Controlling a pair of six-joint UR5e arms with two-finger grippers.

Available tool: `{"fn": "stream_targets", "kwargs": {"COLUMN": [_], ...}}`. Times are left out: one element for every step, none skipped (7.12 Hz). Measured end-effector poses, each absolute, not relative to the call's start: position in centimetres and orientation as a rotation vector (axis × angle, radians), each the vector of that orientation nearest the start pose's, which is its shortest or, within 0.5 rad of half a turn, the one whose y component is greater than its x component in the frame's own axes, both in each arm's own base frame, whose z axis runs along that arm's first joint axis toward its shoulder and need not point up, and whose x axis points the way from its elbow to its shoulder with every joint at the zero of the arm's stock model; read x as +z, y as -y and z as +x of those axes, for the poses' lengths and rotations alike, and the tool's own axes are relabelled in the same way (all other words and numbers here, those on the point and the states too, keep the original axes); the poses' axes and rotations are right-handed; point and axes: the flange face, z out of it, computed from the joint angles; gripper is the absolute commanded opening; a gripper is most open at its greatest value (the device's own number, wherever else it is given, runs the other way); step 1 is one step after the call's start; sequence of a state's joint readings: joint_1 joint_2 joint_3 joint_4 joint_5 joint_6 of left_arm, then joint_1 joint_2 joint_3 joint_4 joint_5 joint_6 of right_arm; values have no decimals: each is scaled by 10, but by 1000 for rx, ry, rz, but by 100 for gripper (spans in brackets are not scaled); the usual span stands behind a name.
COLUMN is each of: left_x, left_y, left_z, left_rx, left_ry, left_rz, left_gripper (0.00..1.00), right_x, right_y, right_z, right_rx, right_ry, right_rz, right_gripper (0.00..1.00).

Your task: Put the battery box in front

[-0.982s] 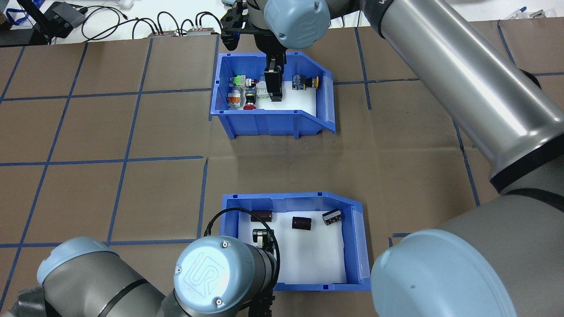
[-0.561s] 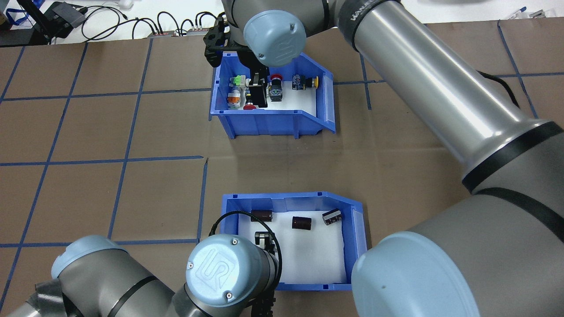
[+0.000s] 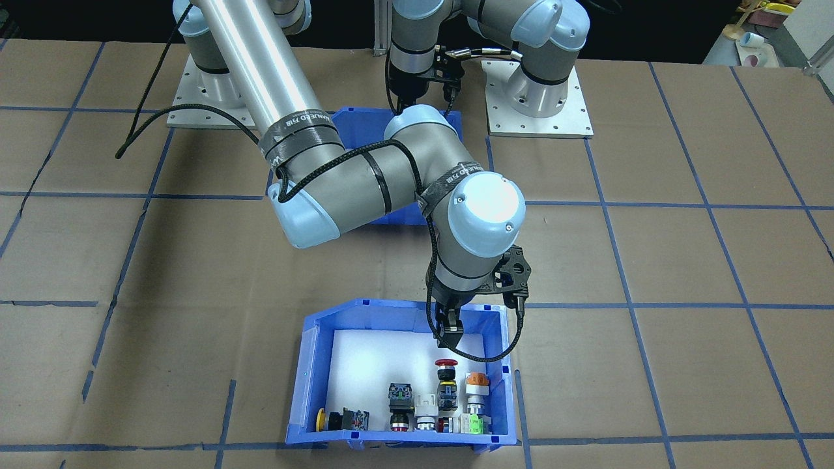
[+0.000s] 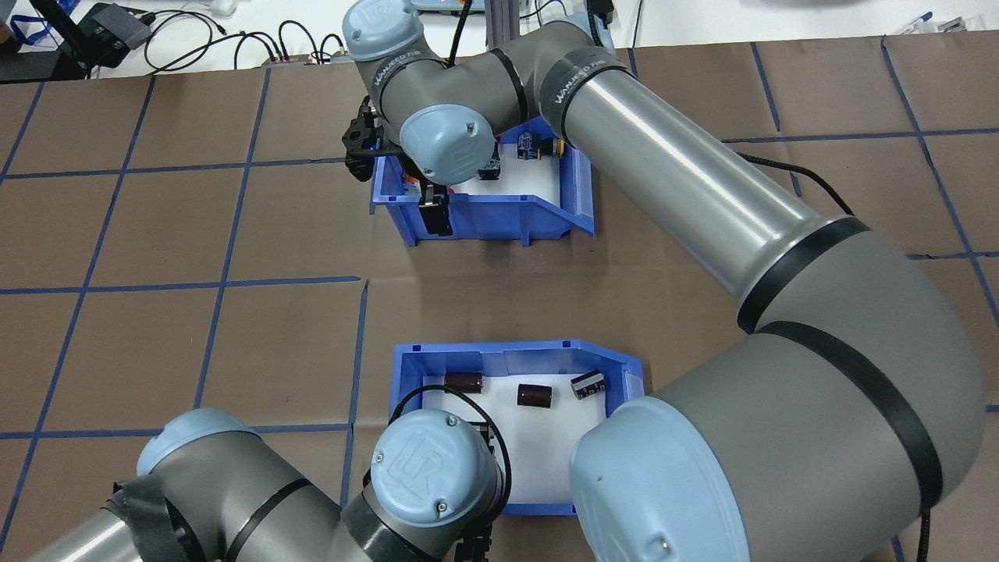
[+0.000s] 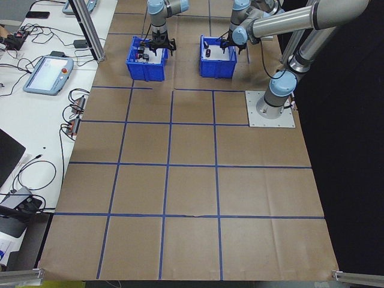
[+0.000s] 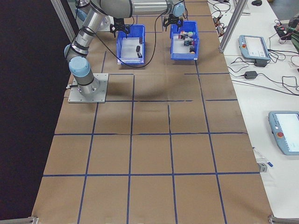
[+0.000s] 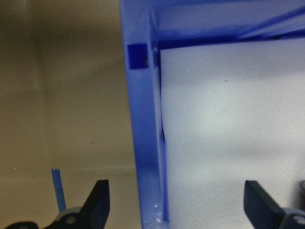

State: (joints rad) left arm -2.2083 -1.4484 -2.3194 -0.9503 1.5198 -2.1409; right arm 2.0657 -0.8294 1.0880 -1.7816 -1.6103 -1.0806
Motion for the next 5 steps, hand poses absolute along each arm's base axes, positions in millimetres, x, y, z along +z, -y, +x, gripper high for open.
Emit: {"fn": "stream_targets", "kwargs": {"left_x": [252,252,251,251,251], "left_y": [210,207,205,204,204], "left_z": [-331,-334,-336,-337,-337], "left_rx": [119,186,235,255,260], "left_ry": [-2294,-2292,-2289,-2286,-2284], "left_rz": [-2146,-2149,-2151,-2150,-2147], "left_gripper": [51,35,22,9,0], "right_x": [260,257,261,267,273], "right_y": [608,607,607,609,610], "right_z": [474,472,469,467,466], "right_rx": [71,53,39,31,21], "right_ry": [-2239,-2248,-2262,-2280,-2292], "right_rz": [-2245,-2245,-2253,-2266,-2276], "right_gripper": [63,50,33,20,10]}}
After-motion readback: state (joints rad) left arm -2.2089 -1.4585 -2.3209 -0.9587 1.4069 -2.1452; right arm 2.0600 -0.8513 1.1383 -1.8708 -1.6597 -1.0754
